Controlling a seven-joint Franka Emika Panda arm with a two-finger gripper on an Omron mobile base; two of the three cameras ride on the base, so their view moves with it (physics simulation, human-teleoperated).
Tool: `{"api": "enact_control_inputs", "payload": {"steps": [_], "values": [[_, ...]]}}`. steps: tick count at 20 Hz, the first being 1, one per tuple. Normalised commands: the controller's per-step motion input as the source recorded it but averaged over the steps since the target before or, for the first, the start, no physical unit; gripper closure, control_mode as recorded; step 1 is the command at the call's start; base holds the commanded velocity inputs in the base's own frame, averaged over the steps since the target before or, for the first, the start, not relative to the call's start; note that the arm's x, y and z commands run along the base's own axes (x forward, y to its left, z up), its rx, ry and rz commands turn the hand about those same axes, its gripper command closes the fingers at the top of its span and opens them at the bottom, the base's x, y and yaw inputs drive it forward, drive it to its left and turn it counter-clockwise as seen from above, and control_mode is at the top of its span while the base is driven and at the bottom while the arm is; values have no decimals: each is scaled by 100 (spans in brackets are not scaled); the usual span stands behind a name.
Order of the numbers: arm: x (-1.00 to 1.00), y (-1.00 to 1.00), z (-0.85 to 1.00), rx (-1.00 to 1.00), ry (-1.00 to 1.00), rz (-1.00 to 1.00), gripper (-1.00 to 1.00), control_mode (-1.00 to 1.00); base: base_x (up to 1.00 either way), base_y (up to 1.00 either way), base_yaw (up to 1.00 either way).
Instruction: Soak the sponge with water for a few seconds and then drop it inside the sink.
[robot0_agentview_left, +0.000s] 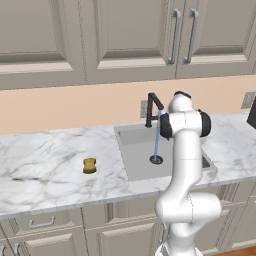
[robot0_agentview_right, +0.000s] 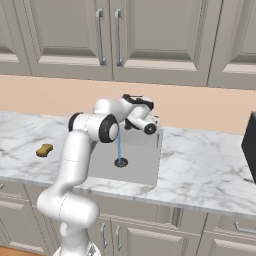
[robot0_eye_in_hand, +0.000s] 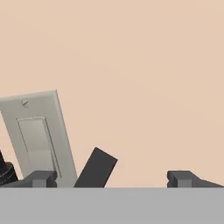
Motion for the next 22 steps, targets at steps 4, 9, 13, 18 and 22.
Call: {"api": "enact_control_inputs", "payload": {"steps": [4,9,13,18,22], "values": [[-26,-22,25,0,0,0,-100,-100,0,0,0],[-24,-13,25,0,2,0,-100,-100,0,0,0],[-26,0,32,0,7,-3,-100,-100,0,0,0],[-38,0,20,0,10,-3,-100,-100,0,0,0],[-37,-7,11,0,4,-7,-100,-100,0,0,0]]}}
